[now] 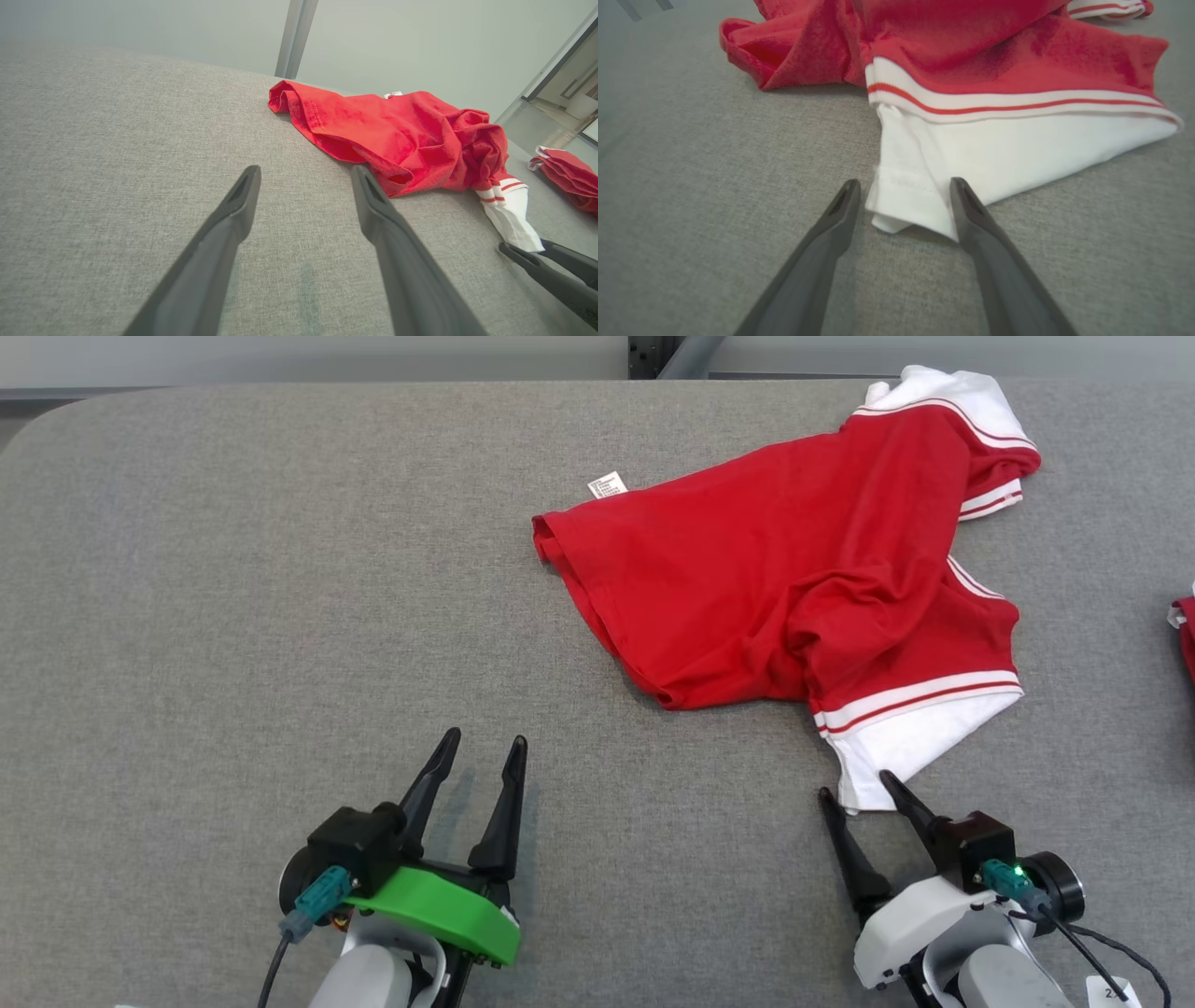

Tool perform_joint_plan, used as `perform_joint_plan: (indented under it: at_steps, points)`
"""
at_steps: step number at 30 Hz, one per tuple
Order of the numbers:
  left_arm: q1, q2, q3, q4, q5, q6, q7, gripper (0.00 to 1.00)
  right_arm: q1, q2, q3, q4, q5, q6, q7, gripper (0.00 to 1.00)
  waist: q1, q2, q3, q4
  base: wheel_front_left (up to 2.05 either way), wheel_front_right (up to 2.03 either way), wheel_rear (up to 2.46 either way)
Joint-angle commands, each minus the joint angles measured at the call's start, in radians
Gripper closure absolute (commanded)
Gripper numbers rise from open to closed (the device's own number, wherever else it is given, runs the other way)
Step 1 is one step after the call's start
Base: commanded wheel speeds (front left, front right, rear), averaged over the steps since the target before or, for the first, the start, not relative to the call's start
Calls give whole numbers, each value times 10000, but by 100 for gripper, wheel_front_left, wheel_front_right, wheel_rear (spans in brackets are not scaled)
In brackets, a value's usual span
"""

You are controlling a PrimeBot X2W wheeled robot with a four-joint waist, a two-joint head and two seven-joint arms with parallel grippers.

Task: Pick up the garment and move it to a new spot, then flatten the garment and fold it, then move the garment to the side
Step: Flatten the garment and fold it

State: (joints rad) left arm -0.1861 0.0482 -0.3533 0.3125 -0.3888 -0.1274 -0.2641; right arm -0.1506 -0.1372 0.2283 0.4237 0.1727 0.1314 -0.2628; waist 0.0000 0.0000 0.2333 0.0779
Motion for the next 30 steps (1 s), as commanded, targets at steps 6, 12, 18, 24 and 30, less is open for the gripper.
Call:
perform_joint_plan:
  at_steps: [6,12,18,24,30]
  points:
    - [75,46,290,-37,-127,-50,0,0,-485,-13,-1180,-200,-529,-15,-28,100,0,0,-91,-270,0,0,0]
    - [262,46,389,-87,-111,-49,0,0,-600,-1028,-1935,-1610,-1105,-15,-28,100,0,0,-590,-722,0,0,0]
    - [470,46,435,59,-193,-49,0,0,-118,-1734,-1698,-2760,-1401,-15,196,75,0,0,-936,-945,0,0,0]
    - [712,46,507,428,-237,-49,0,0,1183,-1536,-1652,-3012,-710,-15,1103,0,0,0,-1059,-1010,0,0,0]
    - [801,46,629,525,-26,-50,0,0,1486,-947,-1478,-2931,-461,-15,517,0,0,0,-1196,-1002,0,0,0]
